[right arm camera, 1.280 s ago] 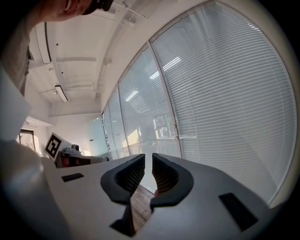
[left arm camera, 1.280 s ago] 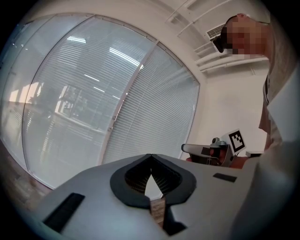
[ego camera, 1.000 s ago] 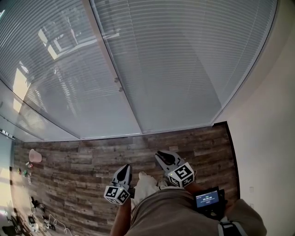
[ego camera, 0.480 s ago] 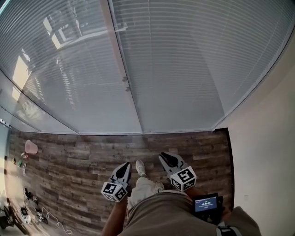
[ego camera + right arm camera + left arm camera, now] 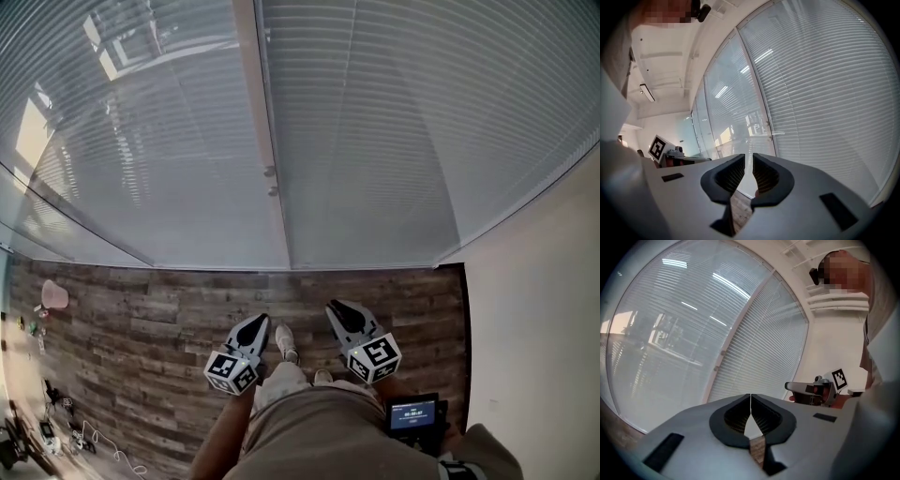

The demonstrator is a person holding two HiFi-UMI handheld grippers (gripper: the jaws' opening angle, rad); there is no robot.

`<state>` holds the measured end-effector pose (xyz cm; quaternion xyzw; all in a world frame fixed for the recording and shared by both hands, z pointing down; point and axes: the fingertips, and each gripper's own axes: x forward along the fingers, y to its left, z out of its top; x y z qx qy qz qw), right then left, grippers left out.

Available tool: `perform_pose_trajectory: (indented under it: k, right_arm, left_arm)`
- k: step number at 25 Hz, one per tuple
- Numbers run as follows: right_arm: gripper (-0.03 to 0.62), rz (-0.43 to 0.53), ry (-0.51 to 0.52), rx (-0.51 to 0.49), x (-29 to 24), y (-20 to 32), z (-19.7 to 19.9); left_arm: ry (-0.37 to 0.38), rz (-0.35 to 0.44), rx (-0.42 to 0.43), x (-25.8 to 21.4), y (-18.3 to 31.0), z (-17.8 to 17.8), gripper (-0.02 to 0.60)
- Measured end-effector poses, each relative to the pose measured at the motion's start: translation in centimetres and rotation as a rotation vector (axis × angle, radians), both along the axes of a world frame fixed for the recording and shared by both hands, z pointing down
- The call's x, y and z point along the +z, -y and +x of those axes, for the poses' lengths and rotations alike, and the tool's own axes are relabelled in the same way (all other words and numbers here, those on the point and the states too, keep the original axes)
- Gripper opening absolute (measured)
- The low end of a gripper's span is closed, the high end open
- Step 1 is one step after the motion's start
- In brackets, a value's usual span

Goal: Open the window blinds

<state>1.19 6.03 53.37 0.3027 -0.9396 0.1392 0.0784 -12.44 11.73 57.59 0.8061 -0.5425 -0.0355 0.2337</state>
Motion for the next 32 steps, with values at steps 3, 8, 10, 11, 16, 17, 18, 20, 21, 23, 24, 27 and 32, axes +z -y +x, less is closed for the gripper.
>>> perform_pose_trajectory:
  k: [3,8,10,11,16,17,18,20,21,23,24,27,32]
  right_arm:
    - [0.052,0.012,-0.007,0.013,-0.4,2.4,-2.3]
    - [0.052,0.017,-0.021,0.046,-0.2,5.6,-4.8]
    - [0.052,0.019,-0.030,0.057,0.1,6.7,-5.6]
    - [0.052,0.020,-0.035,0.061,0.3,7.2,-6.1]
    - [0.052,0.032,-0.057,0.071,0.5,8.7,-7.9]
    - [0.052,0.034,-0.064,0.070,0.7,8.8,-8.2]
    - [0.052,0.034,-0.072,0.068,0.8,9.0,-8.4]
    - [0.052,0.031,-0.083,0.070,1.2,9.2,-8.7]
    - [0.052,0.028,-0.083,0.075,1.4,9.4,-8.9]
    - [0.052,0.029,-0.077,0.081,1.4,9.7,-9.2]
    - [0.052,0.034,-0.072,0.081,1.2,9.8,-9.5]
    - [0.052,0.056,-0.056,0.077,0.6,10.4,-10.1]
    - [0.052,0.066,-0.026,0.080,0.2,11.2,-10.3]
  left_arm:
    - [-0.005,0.013,0.036,-0.3,3.2,-1.8,0.015]
    - [-0.012,0.032,0.078,-0.4,7.4,-4.4,0.015]
    - [-0.021,0.035,0.088,-0.1,8.7,-5.4,0.015]
    - [-0.023,0.034,0.092,0.2,9.3,-6.0,0.015]
    - [-0.036,0.024,0.094,2.0,11.3,-9.0,0.015]
    - [-0.041,0.023,0.094,2.2,11.7,-9.5,0.015]
    - [-0.047,0.022,0.095,2.5,12.1,-9.8,0.015]
    - [-0.054,0.024,0.103,2.7,12.7,-10.2,0.015]
    - [-0.055,0.027,0.106,2.6,12.9,-10.3,0.015]
    - [-0.055,0.037,0.107,2.4,13.3,-10.4,0.015]
    - [-0.055,0.041,0.106,2.2,13.4,-10.5,0.015]
    - [-0.058,0.050,0.097,1.8,14.0,-10.7,0.015]
    - [-0.064,0.043,0.094,1.6,14.9,-10.1,0.015]
